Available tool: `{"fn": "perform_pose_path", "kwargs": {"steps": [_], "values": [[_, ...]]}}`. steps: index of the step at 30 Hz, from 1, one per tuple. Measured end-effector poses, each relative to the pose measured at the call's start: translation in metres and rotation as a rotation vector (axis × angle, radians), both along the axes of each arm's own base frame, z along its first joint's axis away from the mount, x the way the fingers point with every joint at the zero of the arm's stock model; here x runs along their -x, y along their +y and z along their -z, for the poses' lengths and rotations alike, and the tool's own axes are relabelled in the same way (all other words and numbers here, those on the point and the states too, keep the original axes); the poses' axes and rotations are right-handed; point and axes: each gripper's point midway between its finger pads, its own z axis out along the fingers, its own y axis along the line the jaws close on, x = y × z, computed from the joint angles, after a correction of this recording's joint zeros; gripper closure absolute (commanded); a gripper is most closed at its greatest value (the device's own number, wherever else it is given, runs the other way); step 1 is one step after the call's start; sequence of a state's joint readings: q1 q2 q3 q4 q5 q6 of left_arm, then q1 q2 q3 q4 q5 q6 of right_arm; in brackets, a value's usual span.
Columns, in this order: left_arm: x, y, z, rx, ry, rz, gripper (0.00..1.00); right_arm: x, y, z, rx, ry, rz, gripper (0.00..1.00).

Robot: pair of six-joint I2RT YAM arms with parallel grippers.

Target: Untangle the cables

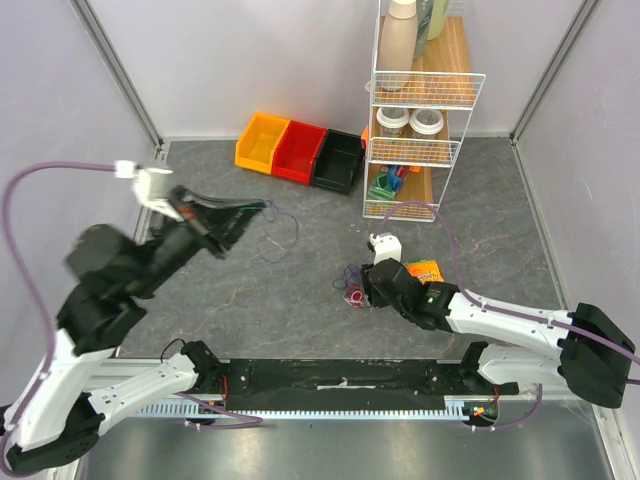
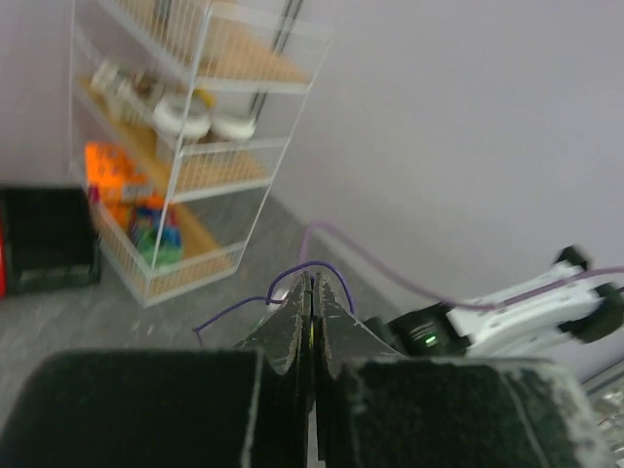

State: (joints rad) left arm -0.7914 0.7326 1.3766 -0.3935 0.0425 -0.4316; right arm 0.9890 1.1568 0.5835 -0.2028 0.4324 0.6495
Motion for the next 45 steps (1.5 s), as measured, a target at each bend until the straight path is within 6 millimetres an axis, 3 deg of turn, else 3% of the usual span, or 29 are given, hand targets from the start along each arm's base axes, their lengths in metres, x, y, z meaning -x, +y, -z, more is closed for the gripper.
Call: {"fn": "perform_pose_path", "kwargs": {"steps": [5, 9, 12, 17, 24, 32, 39, 45], "values": [[-0.04, -0.024, 0.106, -0.192, 0.198, -0.064, 0.98, 0.02, 0.014, -0.009, 0.002, 0.007, -0.113, 0.32], [-0.044, -0.027, 0.17, -0.309, 0.308, -0.07, 0.98, 0.033, 0.022, -0.027, -0.025, -0.007, -0.175, 0.28], [-0.039, -0.023, 0.175, -0.307, 0.307, -0.067, 0.98, 0.031, 0.023, -0.047, -0.053, -0.037, -0.18, 0.24], [-0.023, -0.009, 0.16, -0.242, 0.269, -0.057, 0.98, 0.027, 0.037, -0.094, -0.149, -0.115, -0.219, 0.23], [-0.008, -0.005, 0.151, -0.181, 0.271, -0.02, 0.98, 0.041, 0.099, -0.142, -0.42, -0.179, -0.434, 0.29], [0.001, -0.009, 0.155, -0.16, 0.303, 0.028, 0.98, 0.048, 0.144, -0.143, -0.447, -0.2, -0.566, 0.55], [0.008, -0.009, 0.158, -0.138, 0.322, 0.054, 0.98, 0.045, 0.154, -0.168, -0.467, -0.296, -0.598, 0.53], [0.011, -0.008, 0.156, -0.128, 0.323, 0.06, 0.98, 0.042, 0.165, -0.161, -0.451, -0.295, -0.617, 0.46]]}}
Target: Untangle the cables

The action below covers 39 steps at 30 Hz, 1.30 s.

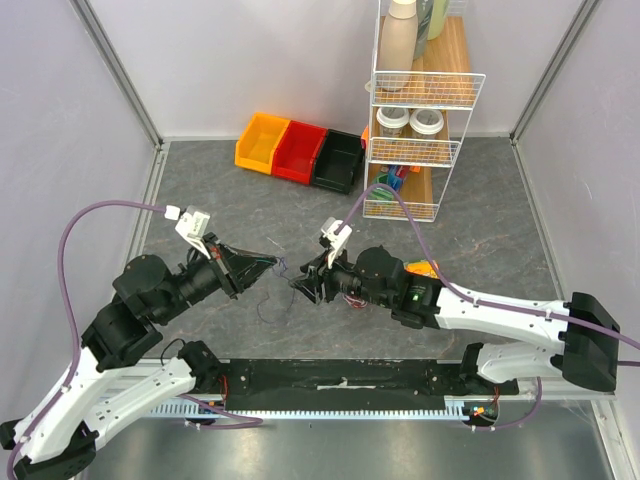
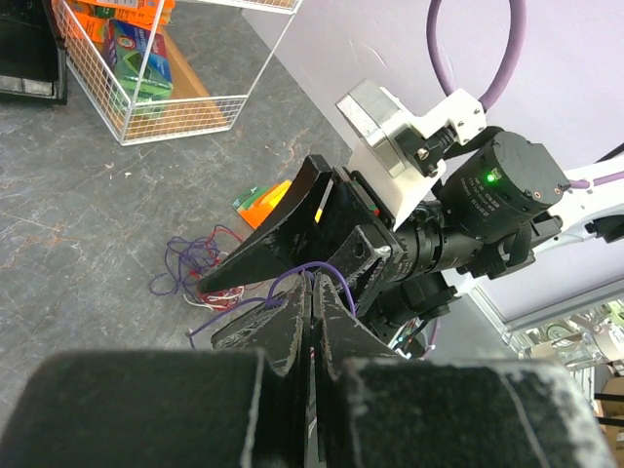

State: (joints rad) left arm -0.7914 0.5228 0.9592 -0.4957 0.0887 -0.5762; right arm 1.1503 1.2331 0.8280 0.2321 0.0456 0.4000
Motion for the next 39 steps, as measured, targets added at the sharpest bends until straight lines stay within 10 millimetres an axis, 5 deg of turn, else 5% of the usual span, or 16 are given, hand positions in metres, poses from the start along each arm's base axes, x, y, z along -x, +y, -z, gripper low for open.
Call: {"fn": "perform_pose_path", "kwargs": {"steps": [6, 10, 15, 21, 25, 29, 39], "values": [[-0.007, 0.003, 0.002, -0.009, 0.006, -0.041, 0.98, -0.005, -0.005, 0.003, 0.013, 0.009, 0.04, 0.46], [-0.037, 0.001, 0.01, -0.063, 0.04, -0.15, 0.98, -0.008, -0.027, 0.005, 0.037, 0.03, 0.117, 0.46], [-0.095, -0.018, 0.015, -0.129, 0.054, -0.286, 0.98, -0.004, -0.08, 0.005, 0.058, 0.062, 0.241, 0.46], [-0.191, -0.023, 0.023, -0.097, 0.06, -0.454, 0.98, 0.006, -0.145, -0.007, 0.024, 0.076, 0.362, 0.46], [-0.26, -0.015, 0.018, 0.019, 0.06, -0.512, 0.98, 0.009, -0.175, -0.013, 0.011, 0.07, 0.421, 0.46], [-0.314, -0.032, 0.009, 0.144, 0.039, -0.449, 0.98, 0.009, -0.195, -0.007, 0.044, 0.064, 0.467, 0.44], [-0.377, -0.083, 0.018, 0.302, 0.03, -0.258, 0.98, 0.005, -0.214, -0.009, 0.046, 0.04, 0.529, 0.44]]}}
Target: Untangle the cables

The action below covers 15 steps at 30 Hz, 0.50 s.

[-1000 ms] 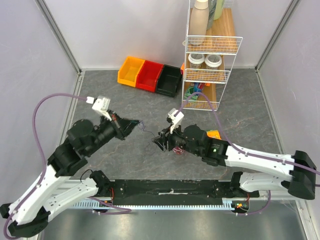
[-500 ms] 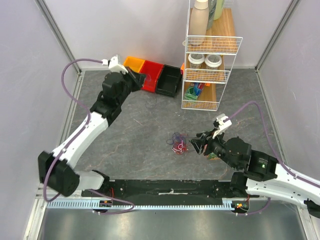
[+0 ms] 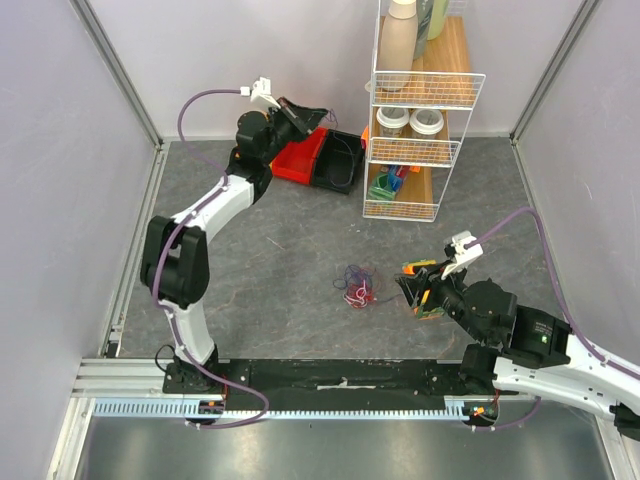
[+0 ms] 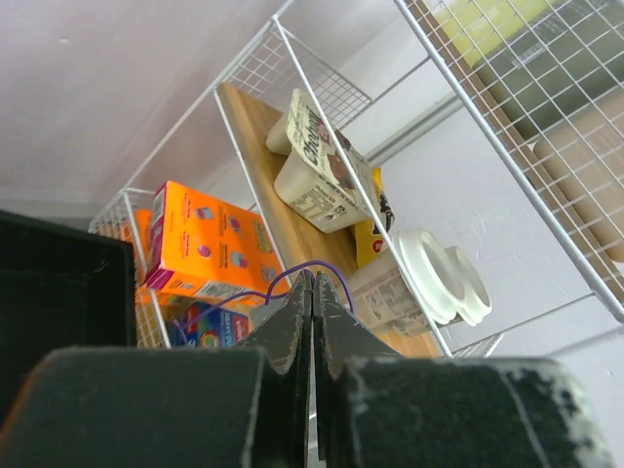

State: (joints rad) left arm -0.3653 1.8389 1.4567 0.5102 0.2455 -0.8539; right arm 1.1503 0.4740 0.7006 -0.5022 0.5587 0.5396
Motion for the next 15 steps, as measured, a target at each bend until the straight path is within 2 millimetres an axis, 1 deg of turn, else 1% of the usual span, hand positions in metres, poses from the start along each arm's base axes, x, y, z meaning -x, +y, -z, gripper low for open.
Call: {"fn": "perform_pose_path", "kwargs": {"steps": [4, 7, 12, 14, 15], "values": [[-0.022, -0.016, 0.007, 0.022, -0.022, 0.041, 0.98, 0.0, 0.0, 0.001, 0.004, 0.0, 0.002, 0.44], [-0.042, -0.023, 0.02, 0.022, -0.026, 0.051, 0.98, -0.001, 0.0, 0.002, 0.009, 0.002, 0.003, 0.44], [-0.064, -0.024, 0.041, 0.014, -0.005, 0.046, 0.98, -0.001, 0.0, 0.002, 0.01, 0.001, 0.008, 0.43], [-0.07, -0.022, 0.043, 0.012, -0.003, 0.042, 0.98, -0.002, -0.001, 0.002, 0.01, 0.0, 0.013, 0.43], [-0.073, -0.02, 0.041, 0.013, -0.006, 0.039, 0.98, -0.003, -0.001, 0.002, 0.012, 0.0, 0.017, 0.43]]}}
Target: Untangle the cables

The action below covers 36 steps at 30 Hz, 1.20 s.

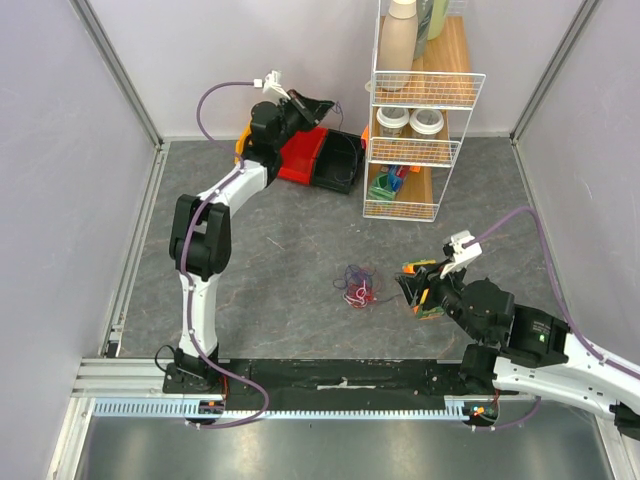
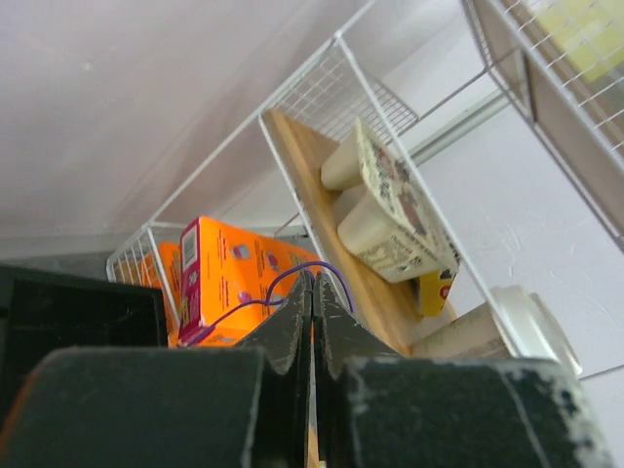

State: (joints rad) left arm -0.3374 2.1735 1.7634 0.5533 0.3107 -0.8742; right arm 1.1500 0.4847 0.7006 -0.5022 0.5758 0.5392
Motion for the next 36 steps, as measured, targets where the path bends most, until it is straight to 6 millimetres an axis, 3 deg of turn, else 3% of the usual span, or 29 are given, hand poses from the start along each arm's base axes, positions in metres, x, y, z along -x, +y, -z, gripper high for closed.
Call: {"fn": "perform_pose_path", "kwargs": {"steps": [8, 19, 23, 31, 33, 36], "values": [[-0.011, 0.017, -0.033, 0.028, -0.074, -0.004, 0.98, -0.004, 0.005, 0.01, 0.045, 0.017, 0.008, 0.43], [-0.014, 0.022, -0.025, 0.032, -0.045, 0.01, 0.98, -0.005, 0.01, 0.008, 0.036, 0.015, 0.007, 0.43], [-0.016, 0.016, -0.001, 0.032, 0.004, 0.042, 0.98, -0.005, 0.01, 0.006, 0.02, 0.015, 0.009, 0.43], [-0.014, -0.003, 0.071, -0.096, 0.177, 0.046, 0.95, -0.006, 0.007, 0.005, 0.008, 0.013, 0.02, 0.43], [-0.01, -0.008, 0.082, -0.13, 0.202, 0.044, 0.87, -0.007, 0.007, 0.006, 0.018, 0.013, 0.03, 0.43], [-0.005, -0.012, 0.098, -0.178, 0.247, 0.042, 0.58, -0.008, 0.005, 0.01, 0.05, 0.025, 0.043, 0.43]]}}
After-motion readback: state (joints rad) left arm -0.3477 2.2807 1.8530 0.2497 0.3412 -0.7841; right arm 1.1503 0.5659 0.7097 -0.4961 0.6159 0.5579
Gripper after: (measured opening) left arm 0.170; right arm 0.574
